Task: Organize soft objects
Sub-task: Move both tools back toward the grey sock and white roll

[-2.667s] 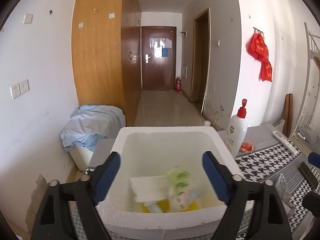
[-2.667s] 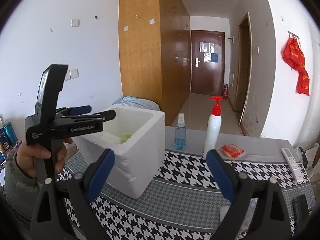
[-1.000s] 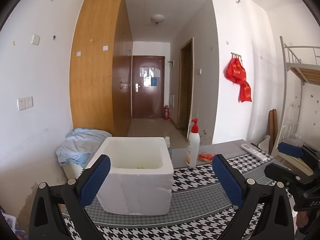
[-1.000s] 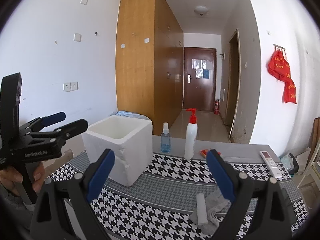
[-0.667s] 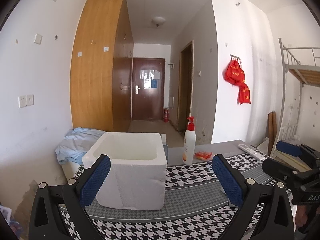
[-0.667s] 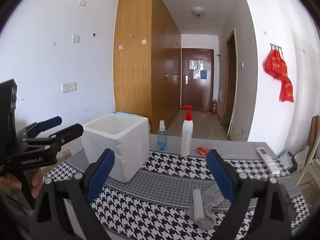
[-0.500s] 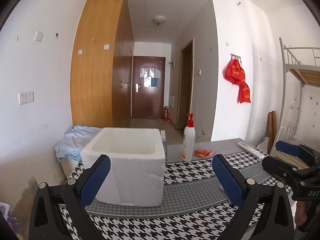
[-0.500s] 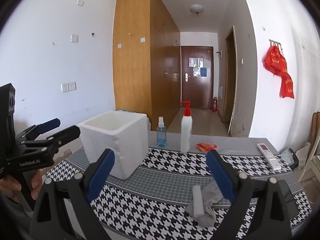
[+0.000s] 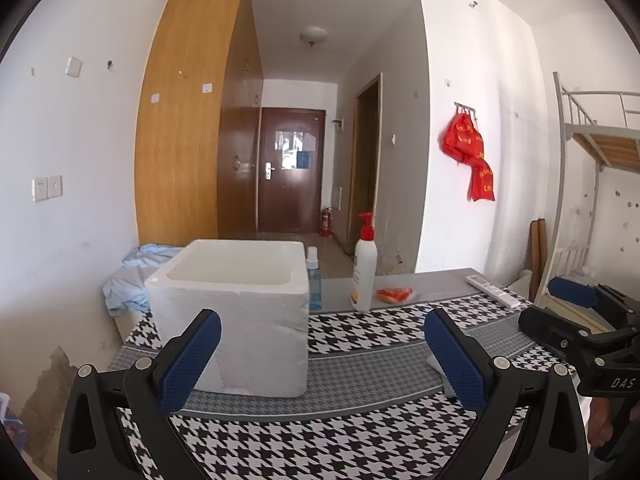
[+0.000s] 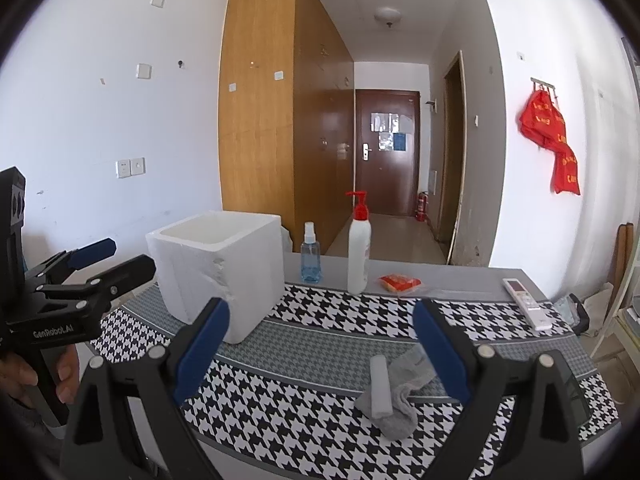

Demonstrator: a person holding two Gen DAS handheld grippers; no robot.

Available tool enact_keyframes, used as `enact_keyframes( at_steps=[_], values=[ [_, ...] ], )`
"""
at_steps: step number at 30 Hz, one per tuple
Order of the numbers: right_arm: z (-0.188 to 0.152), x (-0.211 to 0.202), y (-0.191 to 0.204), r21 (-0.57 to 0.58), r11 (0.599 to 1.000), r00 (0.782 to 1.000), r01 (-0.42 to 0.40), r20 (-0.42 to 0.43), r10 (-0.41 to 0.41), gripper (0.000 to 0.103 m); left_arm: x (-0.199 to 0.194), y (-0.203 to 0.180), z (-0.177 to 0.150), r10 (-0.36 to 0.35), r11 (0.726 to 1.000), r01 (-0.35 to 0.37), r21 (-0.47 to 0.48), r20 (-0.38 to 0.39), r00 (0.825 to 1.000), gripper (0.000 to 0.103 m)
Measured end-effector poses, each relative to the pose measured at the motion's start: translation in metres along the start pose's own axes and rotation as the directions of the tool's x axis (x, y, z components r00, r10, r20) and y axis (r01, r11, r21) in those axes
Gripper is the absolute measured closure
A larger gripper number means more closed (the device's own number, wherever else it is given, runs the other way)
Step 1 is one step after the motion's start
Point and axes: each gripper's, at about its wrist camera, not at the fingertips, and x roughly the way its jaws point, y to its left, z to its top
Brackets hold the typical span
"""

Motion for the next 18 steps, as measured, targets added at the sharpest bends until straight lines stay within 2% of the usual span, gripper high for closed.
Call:
enact_keyframes(
  at_steps=[18],
  values=[
    [-0.020,-0.010,-0.029,0.027,0.995,0.994,0.097,-0.043,-0.096,0.008,0.020,-0.027,-0.018,-0.089,0.996,0.089,0.003,-0.066,0.994,0.001]
  ],
)
